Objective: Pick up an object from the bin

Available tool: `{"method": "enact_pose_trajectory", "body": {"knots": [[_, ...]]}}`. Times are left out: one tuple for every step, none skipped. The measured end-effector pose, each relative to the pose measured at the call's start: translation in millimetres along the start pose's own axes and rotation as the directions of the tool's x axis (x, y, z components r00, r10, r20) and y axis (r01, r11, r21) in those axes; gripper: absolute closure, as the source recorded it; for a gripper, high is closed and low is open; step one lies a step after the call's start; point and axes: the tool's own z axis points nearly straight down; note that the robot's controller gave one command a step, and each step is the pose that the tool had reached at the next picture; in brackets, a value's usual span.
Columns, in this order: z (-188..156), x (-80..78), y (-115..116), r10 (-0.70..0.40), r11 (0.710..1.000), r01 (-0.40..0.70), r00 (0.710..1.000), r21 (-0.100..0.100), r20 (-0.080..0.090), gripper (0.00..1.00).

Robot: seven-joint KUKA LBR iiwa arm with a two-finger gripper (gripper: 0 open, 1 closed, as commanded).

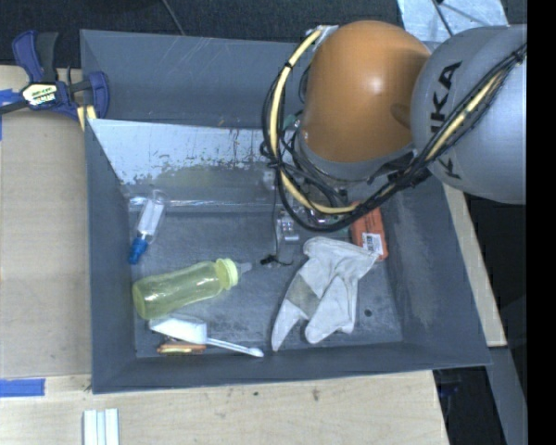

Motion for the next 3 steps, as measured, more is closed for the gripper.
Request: {"method": "enact_pose_trajectory", "body": {"knots": [[-4.7,-1.4,-0.7,0.003,1.000,-0.003,1.000,-0.001,0.008,0.00],[66.6,2.8,25.7,-0.059,0.998,0.059,0.998,-0.001,0.012,0.00],[83.0,-1.3,76.6,-0.292,0.956,0.292,0.956,0.001,0.008,0.00]]}}
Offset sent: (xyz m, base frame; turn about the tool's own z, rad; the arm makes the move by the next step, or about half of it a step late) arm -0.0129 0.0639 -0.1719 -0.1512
